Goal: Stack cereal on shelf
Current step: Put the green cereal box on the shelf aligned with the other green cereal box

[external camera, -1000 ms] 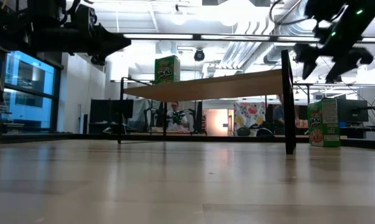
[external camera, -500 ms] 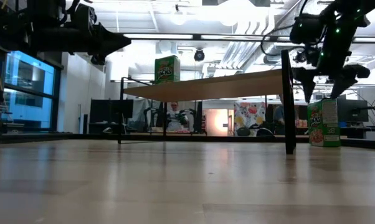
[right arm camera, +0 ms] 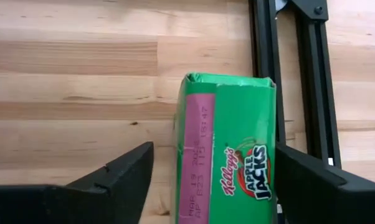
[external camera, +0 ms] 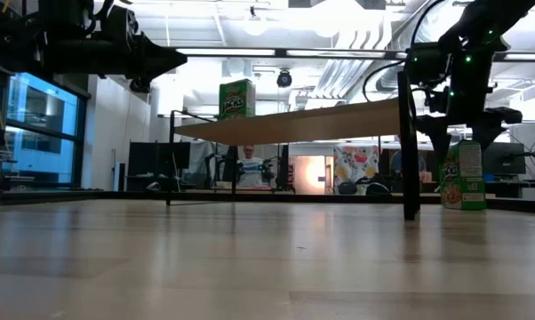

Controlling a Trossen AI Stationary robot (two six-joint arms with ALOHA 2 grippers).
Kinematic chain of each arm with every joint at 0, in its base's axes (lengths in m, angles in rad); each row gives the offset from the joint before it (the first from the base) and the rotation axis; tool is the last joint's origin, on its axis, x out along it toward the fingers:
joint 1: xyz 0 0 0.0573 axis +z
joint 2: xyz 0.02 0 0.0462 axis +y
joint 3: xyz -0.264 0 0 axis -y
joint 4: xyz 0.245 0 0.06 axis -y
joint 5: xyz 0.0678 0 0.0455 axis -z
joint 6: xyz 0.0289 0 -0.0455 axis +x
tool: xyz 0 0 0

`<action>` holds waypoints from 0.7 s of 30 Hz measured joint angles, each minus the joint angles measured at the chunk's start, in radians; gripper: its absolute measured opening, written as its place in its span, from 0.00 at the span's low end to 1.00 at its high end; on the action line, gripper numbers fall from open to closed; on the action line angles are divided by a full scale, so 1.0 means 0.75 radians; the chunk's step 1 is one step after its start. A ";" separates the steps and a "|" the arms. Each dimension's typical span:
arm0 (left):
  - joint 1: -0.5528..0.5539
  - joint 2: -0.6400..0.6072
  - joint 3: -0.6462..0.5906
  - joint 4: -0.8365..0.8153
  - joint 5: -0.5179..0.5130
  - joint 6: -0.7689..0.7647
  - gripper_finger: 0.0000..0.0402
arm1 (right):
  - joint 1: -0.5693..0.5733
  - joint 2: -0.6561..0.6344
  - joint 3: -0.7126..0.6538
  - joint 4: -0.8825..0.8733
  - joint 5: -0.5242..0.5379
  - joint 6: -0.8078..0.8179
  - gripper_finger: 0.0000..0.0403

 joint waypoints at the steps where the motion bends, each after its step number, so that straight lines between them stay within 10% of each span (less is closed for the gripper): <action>1: 0.000 0.000 0.000 0.000 -0.001 0.001 0.00 | 0.000 -0.003 0.000 0.000 0.001 0.000 0.66; 14: 0.000 0.000 0.000 0.000 -0.009 0.001 0.00 | -0.002 -0.095 0.001 -0.034 0.010 -0.026 0.21; 21: 0.000 0.000 0.000 0.001 -0.010 0.003 0.00 | -0.002 -0.217 0.249 -0.129 0.039 -0.136 0.11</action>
